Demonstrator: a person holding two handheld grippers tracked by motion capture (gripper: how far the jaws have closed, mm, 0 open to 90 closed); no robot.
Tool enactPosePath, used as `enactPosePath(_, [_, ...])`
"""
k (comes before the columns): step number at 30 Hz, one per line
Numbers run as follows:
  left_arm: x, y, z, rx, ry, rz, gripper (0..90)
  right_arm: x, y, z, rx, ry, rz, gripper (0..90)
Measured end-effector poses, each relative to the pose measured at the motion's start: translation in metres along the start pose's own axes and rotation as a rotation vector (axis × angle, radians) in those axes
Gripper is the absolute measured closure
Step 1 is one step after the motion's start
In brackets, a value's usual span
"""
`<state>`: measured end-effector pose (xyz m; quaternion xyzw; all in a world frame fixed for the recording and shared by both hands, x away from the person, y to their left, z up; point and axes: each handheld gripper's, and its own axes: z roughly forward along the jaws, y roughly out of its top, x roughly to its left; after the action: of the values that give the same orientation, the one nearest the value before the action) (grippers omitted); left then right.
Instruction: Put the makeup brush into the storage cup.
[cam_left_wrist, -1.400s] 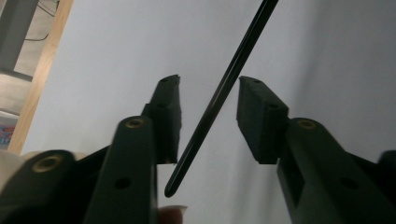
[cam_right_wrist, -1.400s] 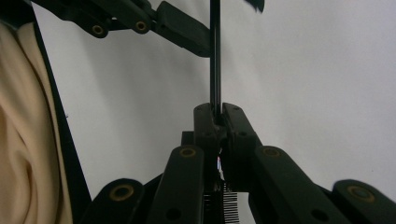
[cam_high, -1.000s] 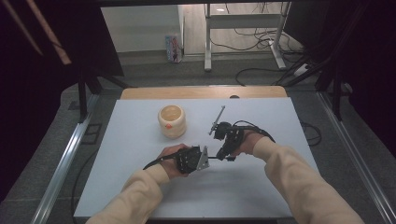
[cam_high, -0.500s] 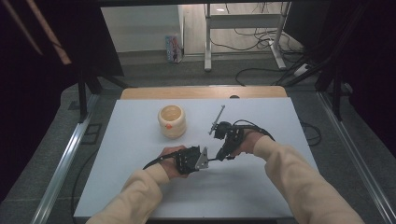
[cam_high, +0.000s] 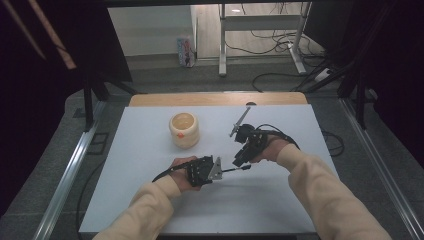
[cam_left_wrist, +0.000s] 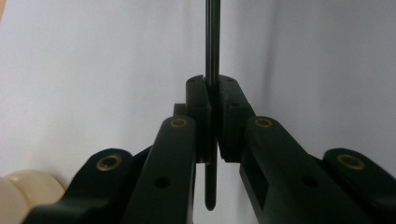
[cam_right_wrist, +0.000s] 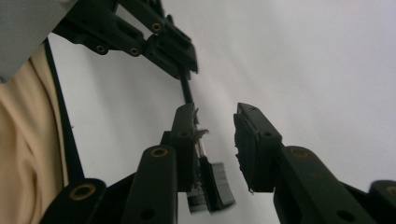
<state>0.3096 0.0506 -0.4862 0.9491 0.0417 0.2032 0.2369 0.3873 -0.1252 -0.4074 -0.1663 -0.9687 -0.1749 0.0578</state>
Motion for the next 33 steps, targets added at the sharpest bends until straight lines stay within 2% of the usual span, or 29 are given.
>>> enactPosePath(3, [0.001,-0.001,-0.001,0.006,0.003,-0.001,85.8,-0.002,-0.005,-0.009,-0.038,-0.025,0.009,66.7])
enactPosePath(5, [0.002,-0.003,0.000,0.005,0.002,-0.016,85.8,-0.004,-0.009,-0.016,-0.072,-0.045,0.017,66.5])
enactPosePath(6, [0.001,-0.003,0.001,-0.015,0.006,-0.039,85.8,-0.005,-0.012,-0.019,-0.091,-0.060,0.026,66.5])
enactPosePath(7, [0.002,-0.004,0.000,0.001,0.006,-0.033,85.8,-0.005,-0.014,-0.022,-0.102,-0.068,0.031,66.4])
enactPosePath(8, [0.002,-0.005,0.000,-0.009,0.004,-0.053,85.8,-0.006,-0.017,-0.024,-0.116,-0.082,0.035,66.1])
enactPosePath(9, [0.003,-0.006,-0.001,-0.003,0.008,-0.043,85.8,-0.006,-0.019,-0.027,-0.128,-0.100,0.042,66.1])
enactPosePath(11, [0.003,-0.008,0.000,-0.016,0.005,-0.075,85.8,-0.006,-0.025,-0.031,-0.149,-0.121,0.050,65.5])
enactPosePath(12, [0.004,-0.009,-0.001,-0.015,0.011,-0.077,85.8,-0.006,-0.027,-0.033,-0.160,-0.128,0.054,64.2])
enactPosePath(17, [0.007,-0.015,-0.003,-0.013,0.012,-0.108,85.7,-0.001,-0.042,-0.041,-0.216,-0.197,0.093,46.3])
enactPosePath(18, [0.008,-0.015,-0.003,-0.012,0.014,-0.111,85.7,-0.001,-0.047,-0.043,-0.241,-0.206,0.103,42.9])
enactPosePath(21, [0.010,-0.017,-0.005,-0.010,0.020,-0.124,85.7,0.000,-0.058,-0.046,-0.295,-0.240,0.130,37.6])
enactPosePath(22, [0.010,-0.018,-0.006,-0.013,0.019,-0.128,85.7,0.000,-0.064,-0.047,-0.326,-0.250,0.144,36.8])
enactPosePath(24, [0.011,-0.019,-0.006,-0.011,0.017,-0.135,85.8,0.001,-0.072,-0.047,-0.349,-0.256,0.168,35.8])
enactPosePath(33, [0.015,-0.022,-0.010,-0.009,0.026,-0.158,85.7,0.011,-0.118,-0.027,-0.402,-0.299,0.222,34.2])
